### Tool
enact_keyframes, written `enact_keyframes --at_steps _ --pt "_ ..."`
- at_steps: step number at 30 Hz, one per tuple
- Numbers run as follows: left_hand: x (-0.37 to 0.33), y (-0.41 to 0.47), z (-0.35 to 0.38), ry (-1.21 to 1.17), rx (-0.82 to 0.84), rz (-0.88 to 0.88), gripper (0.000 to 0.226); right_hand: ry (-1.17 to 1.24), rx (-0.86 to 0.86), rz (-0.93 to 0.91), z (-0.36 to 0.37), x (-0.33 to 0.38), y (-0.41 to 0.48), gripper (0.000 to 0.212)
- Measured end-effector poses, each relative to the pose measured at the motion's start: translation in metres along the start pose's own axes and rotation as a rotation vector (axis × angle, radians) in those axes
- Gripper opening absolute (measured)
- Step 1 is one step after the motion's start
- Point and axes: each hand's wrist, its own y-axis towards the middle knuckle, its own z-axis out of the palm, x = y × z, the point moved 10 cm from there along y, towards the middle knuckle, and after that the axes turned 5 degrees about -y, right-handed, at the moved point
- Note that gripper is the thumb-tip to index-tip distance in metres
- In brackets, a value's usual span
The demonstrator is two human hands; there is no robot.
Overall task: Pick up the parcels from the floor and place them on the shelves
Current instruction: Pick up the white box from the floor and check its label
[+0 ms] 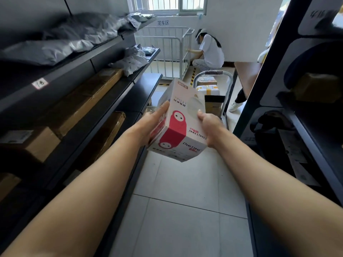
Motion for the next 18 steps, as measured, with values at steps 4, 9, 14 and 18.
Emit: enact_keyframes --at_steps 4,9,14,18 --pt "0.013 0.0 -0.005 -0.082 -0.028 -0.08 0.075 -0.369 -0.111 -0.139 0.0 0.016 0.0 0.037" --pt "0.006 0.0 -0.018 -0.086 -0.186 -0.015 0.049 -0.413 0.035 -0.042 0.025 0.002 0.029 0.099" --pt "-0.002 0.001 -0.029 -0.115 -0.251 0.018 0.049 -0.436 0.185 -0.031 0.049 0.013 0.002 0.071" --pt "-0.006 0.002 -0.039 -0.133 -0.317 0.032 0.053 -0.393 0.192 0.036 0.046 0.004 0.006 0.039"
